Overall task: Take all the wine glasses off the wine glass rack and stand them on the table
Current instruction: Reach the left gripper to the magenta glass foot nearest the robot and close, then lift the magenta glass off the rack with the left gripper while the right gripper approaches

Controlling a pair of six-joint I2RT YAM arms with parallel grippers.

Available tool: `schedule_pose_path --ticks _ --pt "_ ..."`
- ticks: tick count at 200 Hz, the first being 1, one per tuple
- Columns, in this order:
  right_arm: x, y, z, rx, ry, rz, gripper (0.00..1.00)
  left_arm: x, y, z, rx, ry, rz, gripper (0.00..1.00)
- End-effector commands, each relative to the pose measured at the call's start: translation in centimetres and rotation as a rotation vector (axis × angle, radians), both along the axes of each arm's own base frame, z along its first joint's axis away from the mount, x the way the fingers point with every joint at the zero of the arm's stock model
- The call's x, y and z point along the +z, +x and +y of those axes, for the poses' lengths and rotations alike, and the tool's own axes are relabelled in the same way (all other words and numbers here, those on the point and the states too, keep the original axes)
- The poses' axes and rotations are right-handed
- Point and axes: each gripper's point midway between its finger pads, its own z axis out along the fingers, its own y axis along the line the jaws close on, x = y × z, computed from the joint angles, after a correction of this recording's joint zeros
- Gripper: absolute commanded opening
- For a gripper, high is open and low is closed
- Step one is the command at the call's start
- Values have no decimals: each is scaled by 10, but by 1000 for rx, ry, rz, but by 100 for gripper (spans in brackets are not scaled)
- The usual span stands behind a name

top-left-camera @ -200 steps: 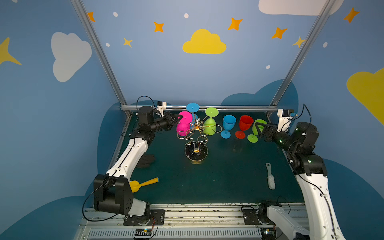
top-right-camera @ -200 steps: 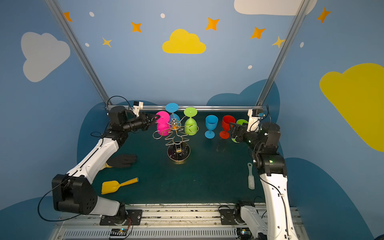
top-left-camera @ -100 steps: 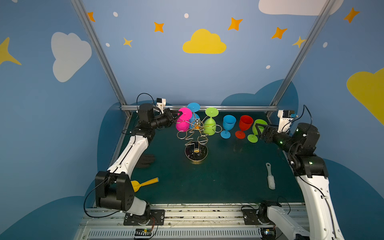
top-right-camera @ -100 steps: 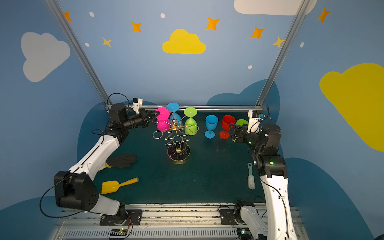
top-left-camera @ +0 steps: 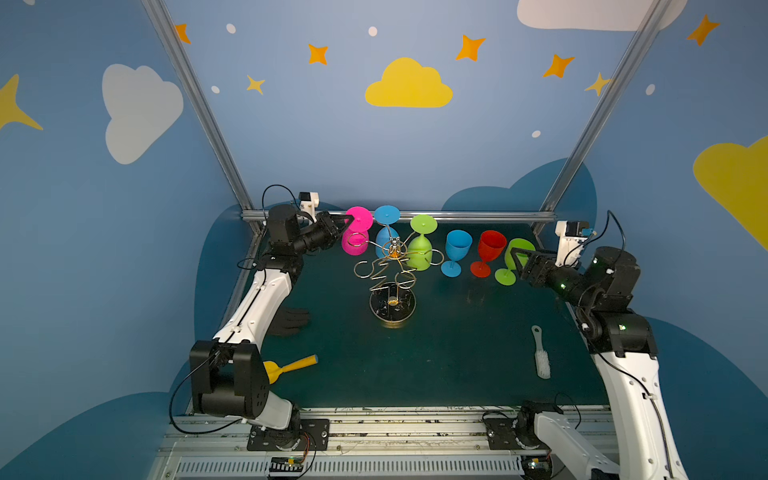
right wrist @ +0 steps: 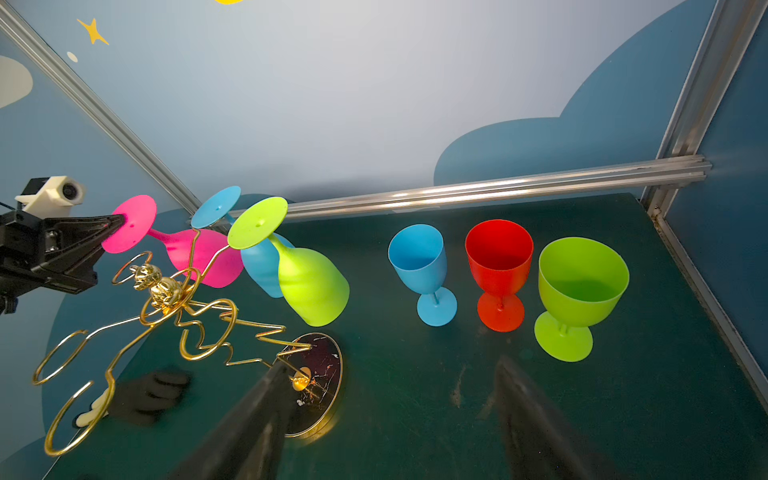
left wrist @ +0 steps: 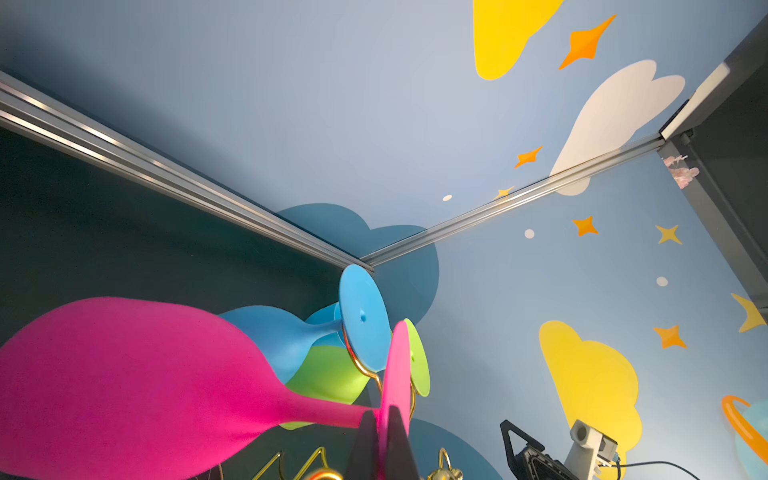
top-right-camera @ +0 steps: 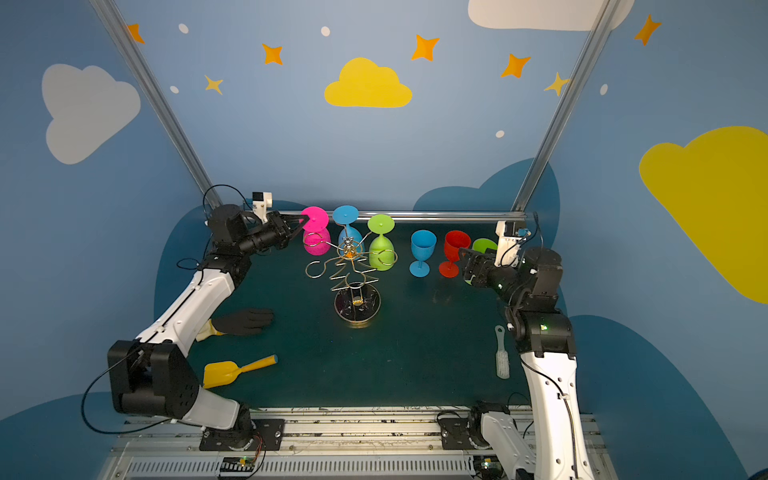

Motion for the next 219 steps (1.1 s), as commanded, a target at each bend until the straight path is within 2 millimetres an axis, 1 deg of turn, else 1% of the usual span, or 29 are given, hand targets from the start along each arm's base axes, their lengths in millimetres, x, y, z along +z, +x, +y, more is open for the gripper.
schedule_pose_path --ticks 1,15,32,64,72,86,102,126,141,162,186,219 --pt "15 -7 4 22 2 -35 77 32 -7 19 34 -12 -99 3" --pt "16 -7 7 39 7 -32 77 41 -12 33 49 -20 -112 3" --pt "19 -7 11 65 24 -30 77 62 -21 53 74 -40 -152 3" --pt "29 -6 27 154 62 -60 77 114 -43 93 138 -71 -237 3" --pt "32 -5 32 176 66 -67 77 128 -49 99 144 -83 -258 3" --pt "38 -4 40 208 58 -88 77 154 -61 101 136 -98 -309 3" --pt "45 -4 51 246 38 -118 77 176 -71 92 89 -114 -341 3" --pt "59 -6 73 326 11 -168 77 196 -80 73 5 -179 -352 3" --pt "69 -11 89 384 1 -217 77 206 -84 56 -78 -223 -347 3" --pt "86 -18 112 460 -12 -295 77 219 -94 29 -175 -240 -343 3" --pt "104 -27 136 543 -43 -386 77 226 -106 -5 -273 -221 -336 3" --pt "114 -31 163 640 -85 -472 79 229 -120 -46 -405 -220 -311 3"
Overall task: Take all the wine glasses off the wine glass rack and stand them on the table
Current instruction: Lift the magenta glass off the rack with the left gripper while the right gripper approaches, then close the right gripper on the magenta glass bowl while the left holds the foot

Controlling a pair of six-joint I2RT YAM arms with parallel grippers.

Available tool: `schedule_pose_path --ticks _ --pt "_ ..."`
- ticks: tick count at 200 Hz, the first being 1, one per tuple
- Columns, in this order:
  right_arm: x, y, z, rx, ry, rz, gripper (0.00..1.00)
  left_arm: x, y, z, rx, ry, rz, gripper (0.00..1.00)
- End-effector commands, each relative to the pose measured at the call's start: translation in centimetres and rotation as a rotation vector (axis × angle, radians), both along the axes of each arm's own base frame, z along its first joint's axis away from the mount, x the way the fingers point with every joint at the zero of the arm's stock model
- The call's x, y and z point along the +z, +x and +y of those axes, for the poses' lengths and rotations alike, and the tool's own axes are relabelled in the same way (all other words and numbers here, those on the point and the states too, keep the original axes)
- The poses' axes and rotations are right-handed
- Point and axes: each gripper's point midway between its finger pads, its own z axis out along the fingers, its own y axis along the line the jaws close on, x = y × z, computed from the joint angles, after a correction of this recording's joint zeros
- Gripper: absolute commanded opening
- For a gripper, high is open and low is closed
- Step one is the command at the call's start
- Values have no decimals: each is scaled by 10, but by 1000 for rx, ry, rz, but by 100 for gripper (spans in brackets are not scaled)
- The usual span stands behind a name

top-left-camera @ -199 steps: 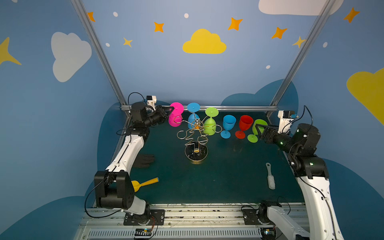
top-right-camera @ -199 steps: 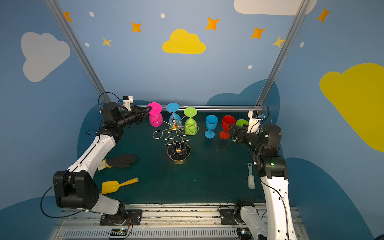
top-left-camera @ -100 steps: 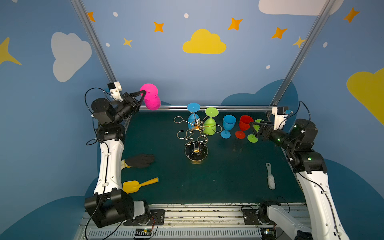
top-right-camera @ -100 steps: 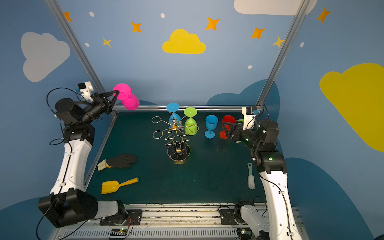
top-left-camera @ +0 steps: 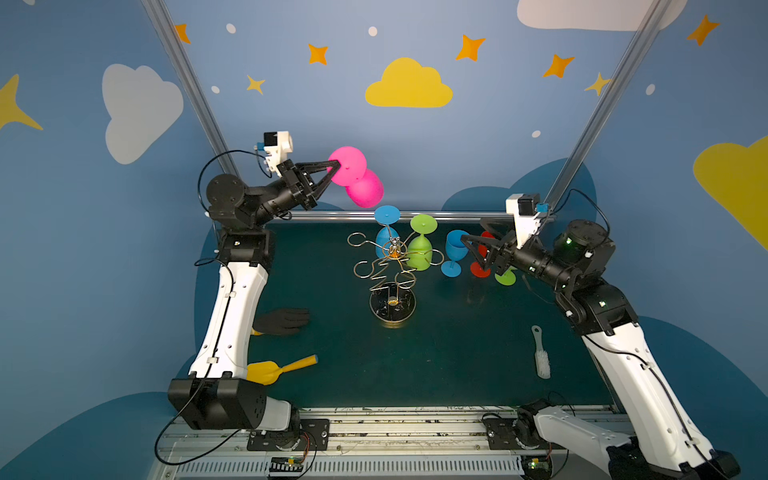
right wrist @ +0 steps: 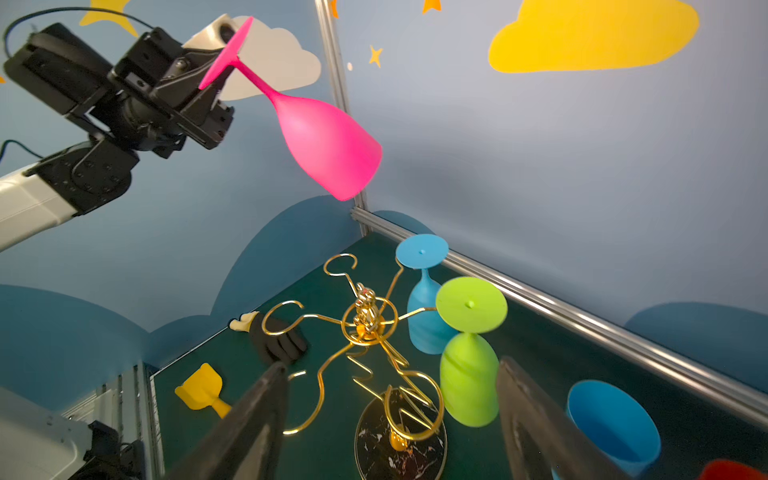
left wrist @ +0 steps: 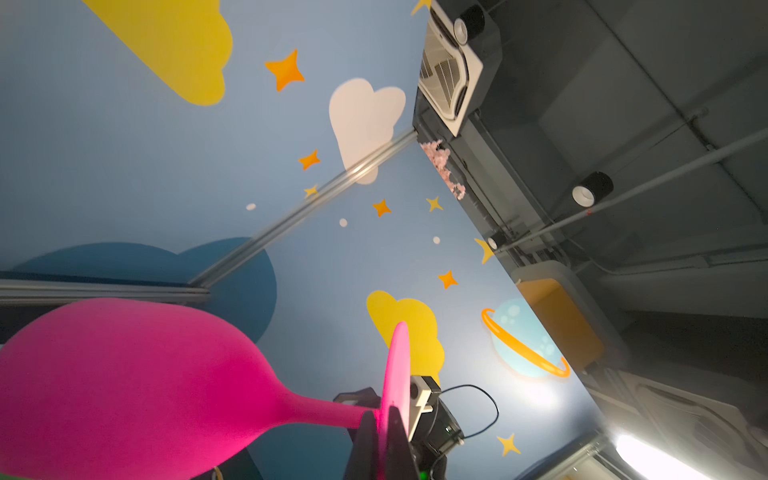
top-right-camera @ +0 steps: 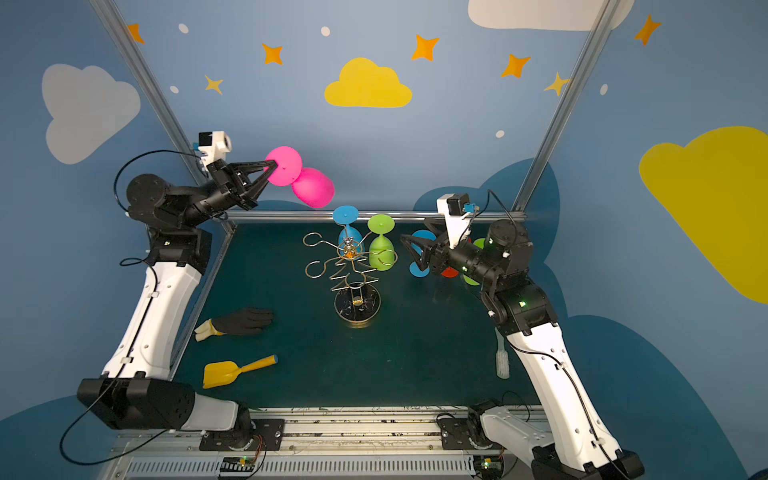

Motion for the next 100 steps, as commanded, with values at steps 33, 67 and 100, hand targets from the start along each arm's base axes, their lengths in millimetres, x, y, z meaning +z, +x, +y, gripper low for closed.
schedule_pose_path --ticks 33,67,100 --pt "31 -10 33 131 -41 -267 83 -2 -23 -56 -211 53 20 3" --pt "31 -11 49 146 -103 -362 86 -8 -28 -76 -269 56 33 3" --pt "27 -6 58 143 -143 -394 87 -15 -31 -87 -310 61 56 3"
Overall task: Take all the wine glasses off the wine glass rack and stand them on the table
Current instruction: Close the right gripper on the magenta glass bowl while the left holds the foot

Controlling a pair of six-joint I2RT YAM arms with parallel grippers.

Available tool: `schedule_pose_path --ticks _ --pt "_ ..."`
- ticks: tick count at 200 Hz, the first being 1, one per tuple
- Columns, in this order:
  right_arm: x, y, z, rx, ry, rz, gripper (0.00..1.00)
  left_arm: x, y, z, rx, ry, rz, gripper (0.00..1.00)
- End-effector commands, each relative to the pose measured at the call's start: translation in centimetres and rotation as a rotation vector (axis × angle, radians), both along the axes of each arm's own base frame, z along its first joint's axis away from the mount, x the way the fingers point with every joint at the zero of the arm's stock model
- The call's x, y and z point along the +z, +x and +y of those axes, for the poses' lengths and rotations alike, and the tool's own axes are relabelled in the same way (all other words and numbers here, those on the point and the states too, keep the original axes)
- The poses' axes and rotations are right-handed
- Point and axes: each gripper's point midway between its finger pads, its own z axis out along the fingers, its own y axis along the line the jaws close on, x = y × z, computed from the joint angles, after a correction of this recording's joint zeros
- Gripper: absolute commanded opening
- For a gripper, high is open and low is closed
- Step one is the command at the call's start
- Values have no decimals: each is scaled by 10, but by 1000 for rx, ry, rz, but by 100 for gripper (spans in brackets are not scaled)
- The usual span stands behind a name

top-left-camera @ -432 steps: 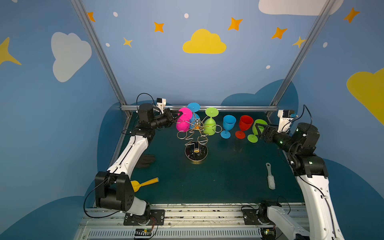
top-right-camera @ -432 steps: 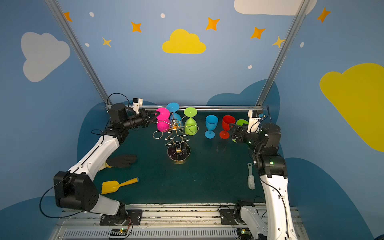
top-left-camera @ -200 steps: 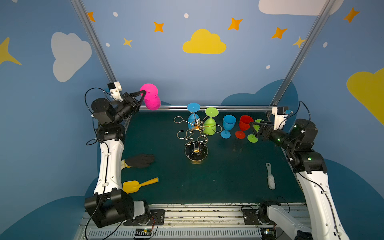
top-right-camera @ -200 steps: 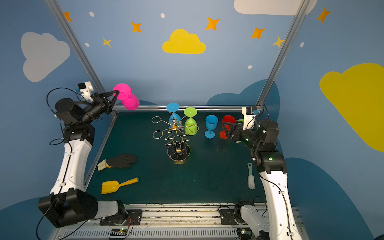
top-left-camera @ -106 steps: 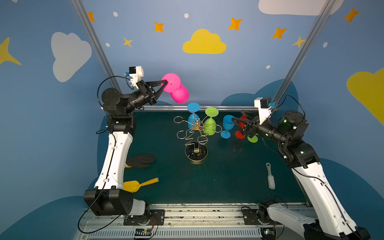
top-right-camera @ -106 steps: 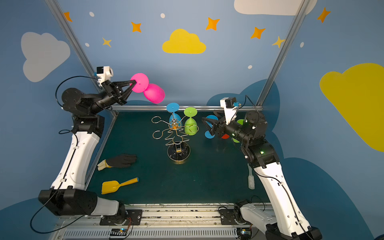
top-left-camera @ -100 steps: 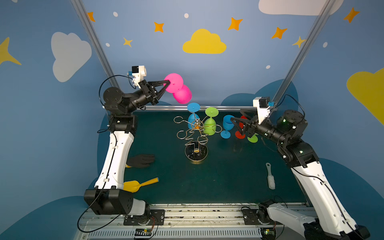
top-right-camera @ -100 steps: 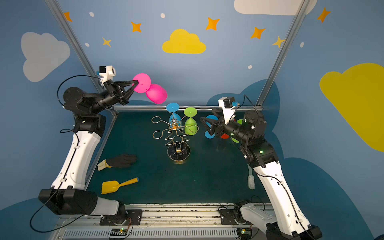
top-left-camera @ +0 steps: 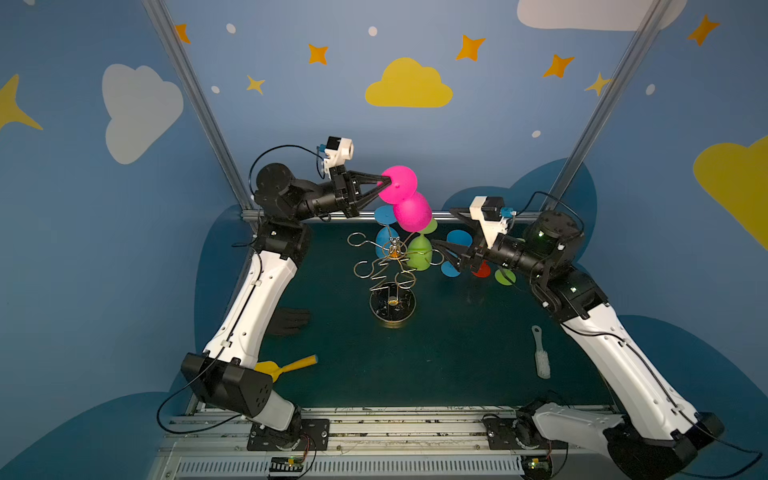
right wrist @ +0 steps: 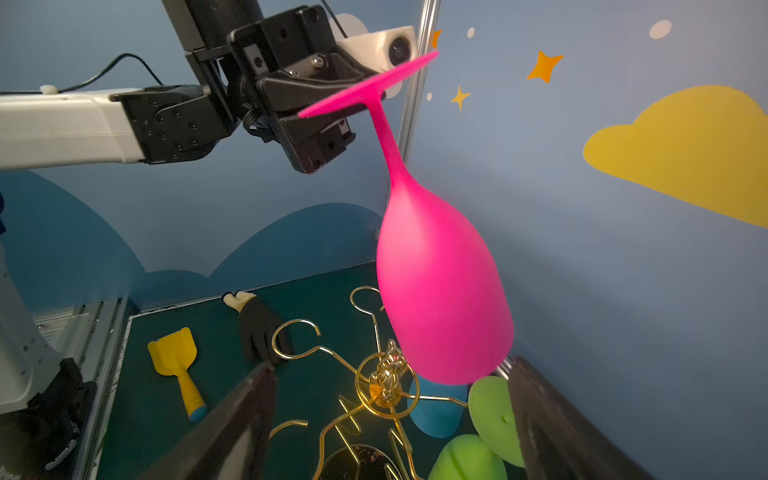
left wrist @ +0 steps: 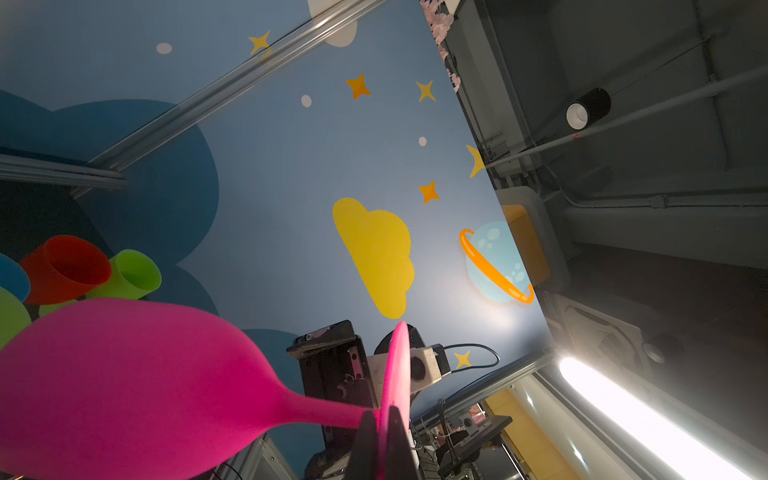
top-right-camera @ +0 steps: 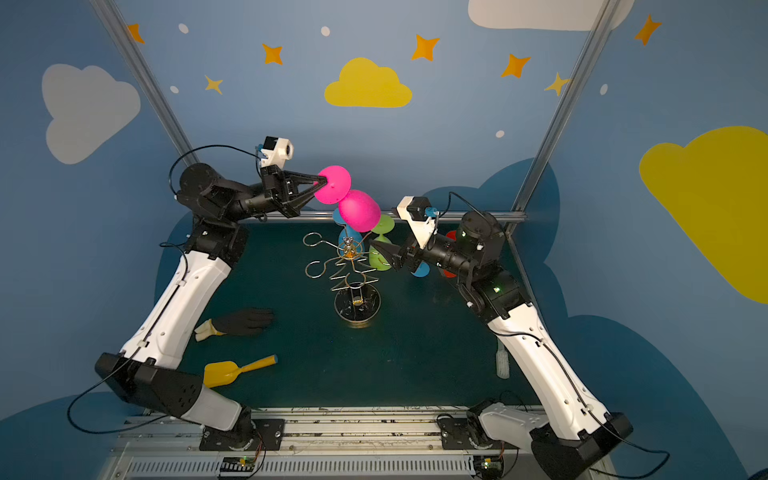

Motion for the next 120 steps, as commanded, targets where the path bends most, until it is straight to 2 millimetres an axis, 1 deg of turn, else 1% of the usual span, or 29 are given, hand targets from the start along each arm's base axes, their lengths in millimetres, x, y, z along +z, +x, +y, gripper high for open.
schedule_pose_path --ticks 1,40,86,120 --pt "18 1 3 -15 -16 -125 87 6 -14 -5 -37 4 -41 3" --pt "10 17 10 -46 -45 -168 88 5 -20 -13 -66 -8 -30 3" --pt "9 38 19 -70 -49 -170 89 -1 -23 -21 -91 -4 -16 3" --pt "-3 51 27 -69 -59 -134 88 3 -25 -22 -101 -26 -11 3"
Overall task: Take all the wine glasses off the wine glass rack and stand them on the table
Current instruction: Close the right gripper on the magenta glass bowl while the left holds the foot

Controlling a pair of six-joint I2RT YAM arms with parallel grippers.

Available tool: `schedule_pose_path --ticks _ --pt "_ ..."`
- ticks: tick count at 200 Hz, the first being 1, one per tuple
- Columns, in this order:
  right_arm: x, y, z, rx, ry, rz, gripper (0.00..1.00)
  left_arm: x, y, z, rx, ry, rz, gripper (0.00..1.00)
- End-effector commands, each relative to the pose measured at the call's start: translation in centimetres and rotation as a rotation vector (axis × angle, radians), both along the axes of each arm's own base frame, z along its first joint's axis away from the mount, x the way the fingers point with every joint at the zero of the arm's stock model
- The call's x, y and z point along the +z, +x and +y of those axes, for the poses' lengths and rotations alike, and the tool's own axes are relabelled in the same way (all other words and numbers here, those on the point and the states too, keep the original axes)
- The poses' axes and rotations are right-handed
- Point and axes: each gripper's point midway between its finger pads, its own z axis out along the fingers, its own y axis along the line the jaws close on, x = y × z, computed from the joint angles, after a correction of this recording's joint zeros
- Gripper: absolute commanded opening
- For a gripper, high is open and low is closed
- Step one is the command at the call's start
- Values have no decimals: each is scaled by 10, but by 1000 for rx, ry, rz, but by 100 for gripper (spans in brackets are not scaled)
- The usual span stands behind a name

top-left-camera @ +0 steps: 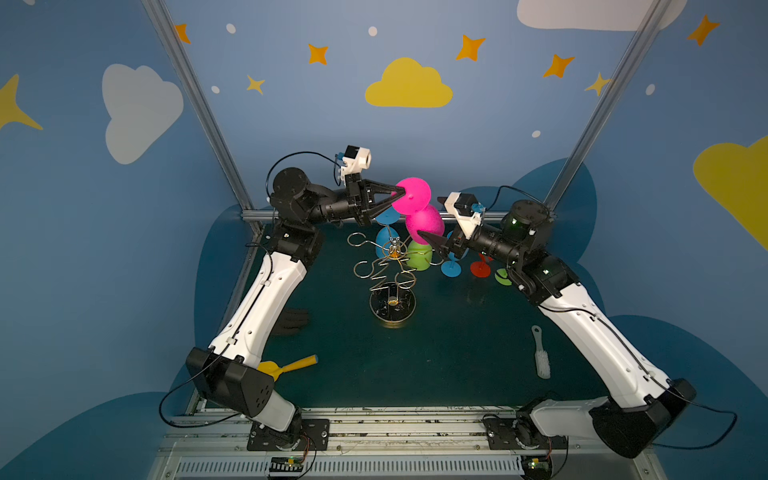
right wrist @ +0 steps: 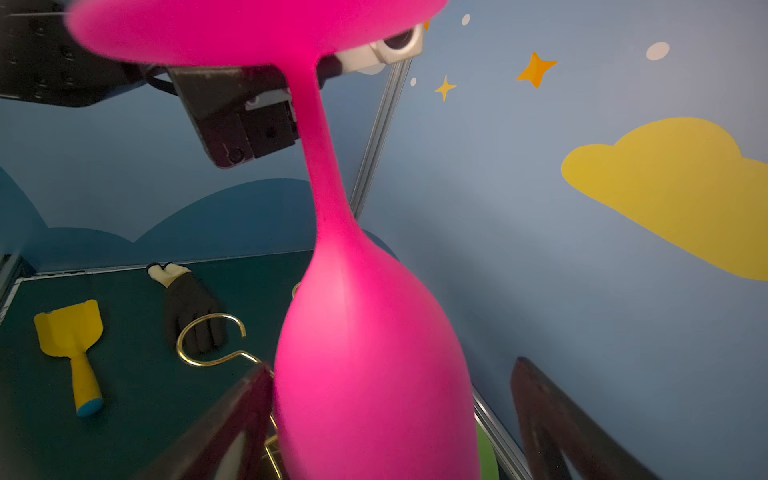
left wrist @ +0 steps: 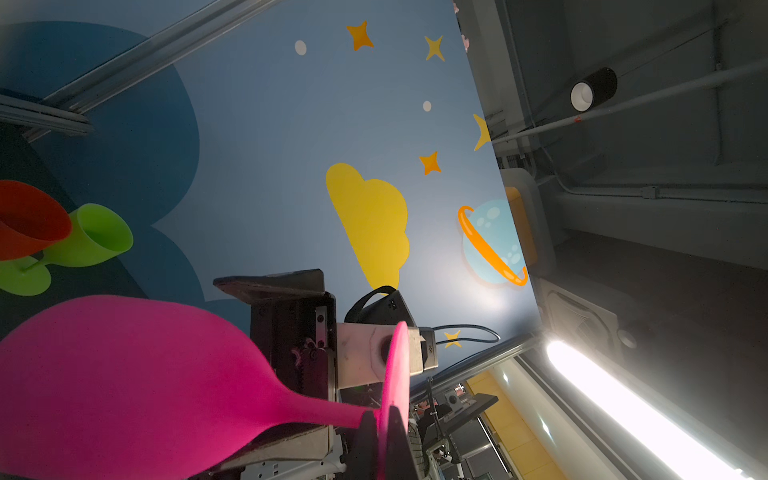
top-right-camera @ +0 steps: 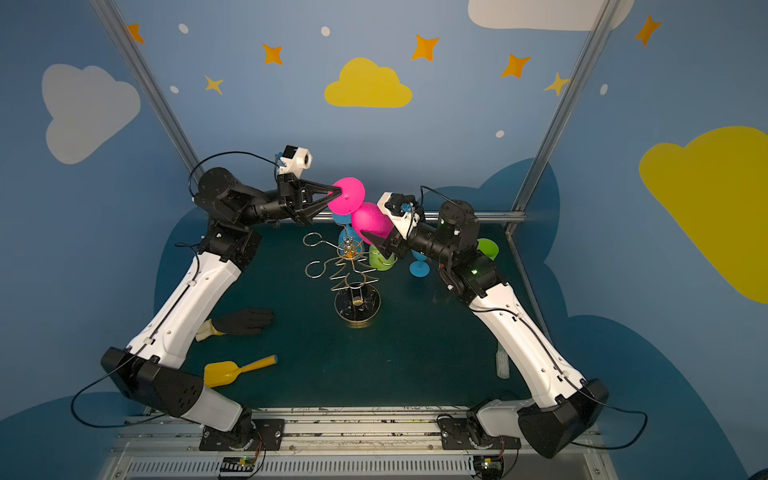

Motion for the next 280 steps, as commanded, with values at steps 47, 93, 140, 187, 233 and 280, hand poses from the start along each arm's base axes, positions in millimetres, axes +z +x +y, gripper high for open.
schedule_pose_path --ticks 47,93,140,187,233,280 --pt "3 10 16 25 26 14 88 16 -14 -2 -29 -48 -46 3" --pt "-1 10 21 26 27 44 86 16 -15 -4 -40 -57 -43 3" --pt "-1 2 14 -31 44 109 60 10 -10 -5 -23 -41 -65 3" --pt "-5 -10 -4 -96 48 198 45 -2 2 -3 32 -4 -92 40" --pt "-20 -30 -33 -183 -8 303 42 -20 13 6 153 76 -229 63" --pt "-40 -42 -62 -303 -104 449 38 -55 26 26 521 399 -772 60"
